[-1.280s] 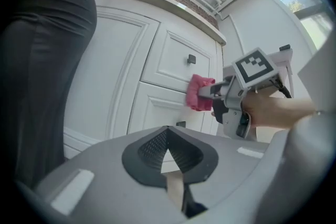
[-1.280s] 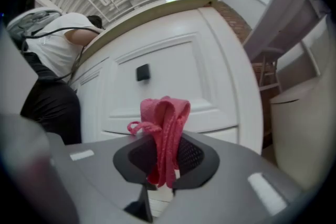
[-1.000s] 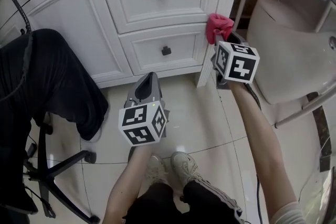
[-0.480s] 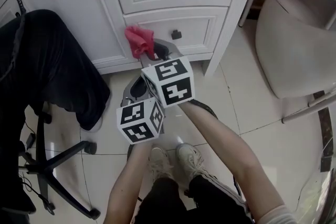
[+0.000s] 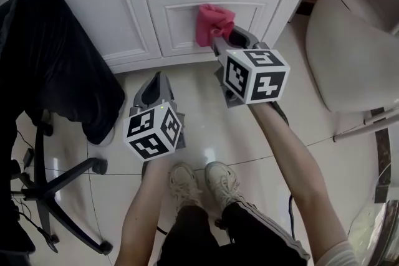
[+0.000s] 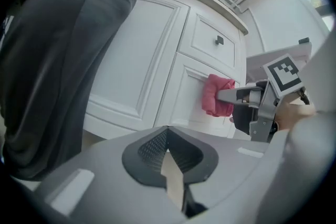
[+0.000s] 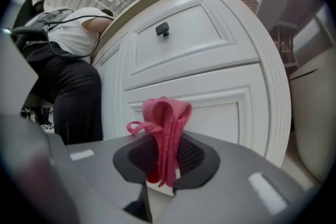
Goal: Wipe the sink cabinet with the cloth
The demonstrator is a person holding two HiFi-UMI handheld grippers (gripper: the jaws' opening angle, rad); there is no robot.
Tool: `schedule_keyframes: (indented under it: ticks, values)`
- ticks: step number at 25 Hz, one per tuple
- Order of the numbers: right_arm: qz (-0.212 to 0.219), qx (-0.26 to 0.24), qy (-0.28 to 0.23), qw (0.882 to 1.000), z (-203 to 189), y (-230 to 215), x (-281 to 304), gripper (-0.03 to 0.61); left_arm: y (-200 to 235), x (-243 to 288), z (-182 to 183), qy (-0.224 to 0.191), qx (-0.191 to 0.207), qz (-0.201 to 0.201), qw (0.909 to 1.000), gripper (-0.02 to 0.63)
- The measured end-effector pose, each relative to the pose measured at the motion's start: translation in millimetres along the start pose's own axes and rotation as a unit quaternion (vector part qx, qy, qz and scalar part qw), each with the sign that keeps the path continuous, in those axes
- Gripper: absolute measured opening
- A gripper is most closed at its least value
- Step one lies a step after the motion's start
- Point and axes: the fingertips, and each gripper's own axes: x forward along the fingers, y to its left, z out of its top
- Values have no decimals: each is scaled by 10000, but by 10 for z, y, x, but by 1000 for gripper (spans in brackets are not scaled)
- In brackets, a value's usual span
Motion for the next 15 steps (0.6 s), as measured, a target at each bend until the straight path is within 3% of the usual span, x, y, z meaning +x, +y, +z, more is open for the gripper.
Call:
schedule_keyframes:
  ticks: [3,6,9,13,15]
  values:
    - [-179,8,-86,9998,58,-202,-83,64,-145,32,-1,-10,35,-123,9999,14]
    - [-975,235,-188,9948,88,-825,-255,60,-253,41,-19,2,169,-245,9996,14]
    - [-1340,5,-122,9909,71,-1205,-450,64,-246,39,-42,8,181,-215,9996,14]
    - [-2238,268,-128,9742,13,-1733,-806,61,-251,29,-46,-7,145,-171,9997,14]
    - [-2168,150,-195,9759,40,-1607,-890,60,-253,1,-6,-82,184,-175,9996,14]
